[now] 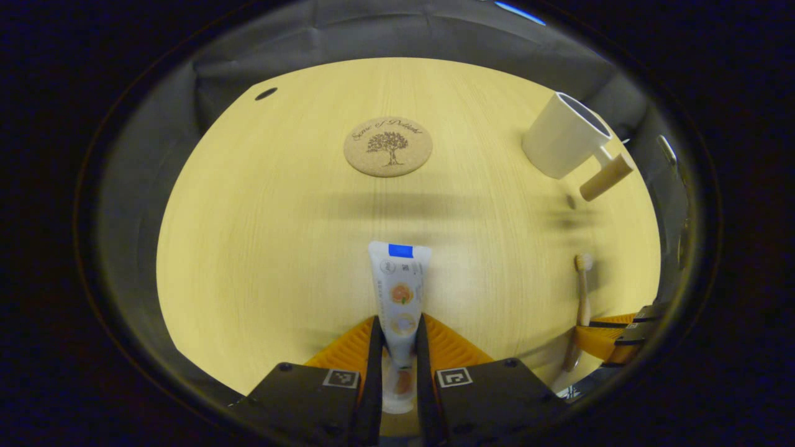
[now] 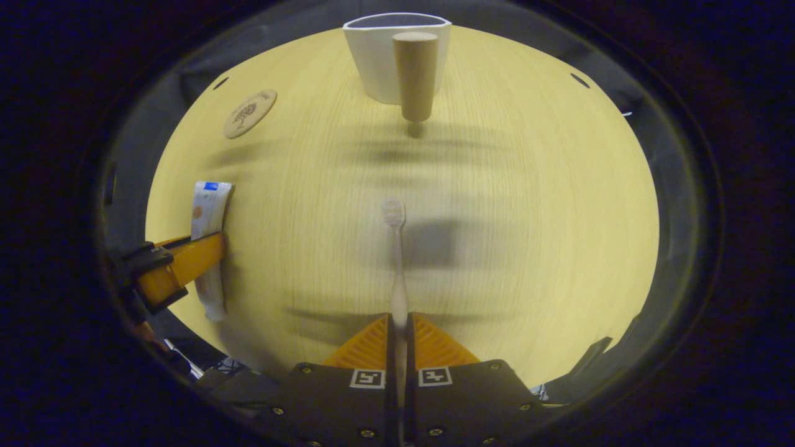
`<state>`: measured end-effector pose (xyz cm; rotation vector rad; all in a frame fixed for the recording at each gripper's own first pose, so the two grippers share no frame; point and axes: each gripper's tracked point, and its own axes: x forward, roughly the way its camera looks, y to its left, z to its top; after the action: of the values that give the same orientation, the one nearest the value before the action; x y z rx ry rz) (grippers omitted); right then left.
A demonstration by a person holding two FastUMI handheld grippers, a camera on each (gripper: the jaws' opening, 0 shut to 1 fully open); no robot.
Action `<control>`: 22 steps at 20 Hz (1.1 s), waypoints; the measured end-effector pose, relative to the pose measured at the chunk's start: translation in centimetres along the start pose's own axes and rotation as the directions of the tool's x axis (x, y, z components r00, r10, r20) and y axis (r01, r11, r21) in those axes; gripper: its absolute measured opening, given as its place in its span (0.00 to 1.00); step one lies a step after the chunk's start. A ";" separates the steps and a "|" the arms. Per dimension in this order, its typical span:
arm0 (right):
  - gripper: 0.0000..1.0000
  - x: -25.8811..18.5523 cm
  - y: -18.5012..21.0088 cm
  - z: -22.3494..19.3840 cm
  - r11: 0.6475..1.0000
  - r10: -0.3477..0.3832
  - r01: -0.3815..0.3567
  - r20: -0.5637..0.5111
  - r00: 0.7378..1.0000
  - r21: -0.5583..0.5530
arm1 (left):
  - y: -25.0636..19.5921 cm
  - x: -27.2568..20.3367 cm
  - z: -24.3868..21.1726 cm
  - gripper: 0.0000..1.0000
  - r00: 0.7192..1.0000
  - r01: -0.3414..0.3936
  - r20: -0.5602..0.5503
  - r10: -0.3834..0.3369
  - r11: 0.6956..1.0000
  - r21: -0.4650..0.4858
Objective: Put the toothbrush and toothpaste on the desktop into the cup, then pick up the cup and place it on the coaster on the desktop.
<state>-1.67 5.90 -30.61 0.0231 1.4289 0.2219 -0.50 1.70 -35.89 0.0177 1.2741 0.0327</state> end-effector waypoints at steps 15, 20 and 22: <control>0.05 -5.2 0.7 2.8 0.999 0.009 0.002 0.267 0.964 -0.043 | -1.5 -4.0 2.3 0.30 0.987 0.040 0.158 -0.039 0.999 -0.004; 0.05 -6.5 0.7 3.7 0.999 0.012 0.006 0.348 0.937 -0.051 | -2.0 -5.5 3.7 0.24 0.970 0.054 0.236 -0.054 0.999 0.010; 0.05 -6.9 0.7 4.0 0.999 0.008 0.011 0.370 0.929 -0.049 | -2.1 -6.2 4.1 0.24 0.962 0.068 0.265 -0.068 0.998 0.011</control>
<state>1.28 5.87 -23.20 0.0216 1.0459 0.2384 1.66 -0.60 -28.82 -0.0196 1.0052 -0.0294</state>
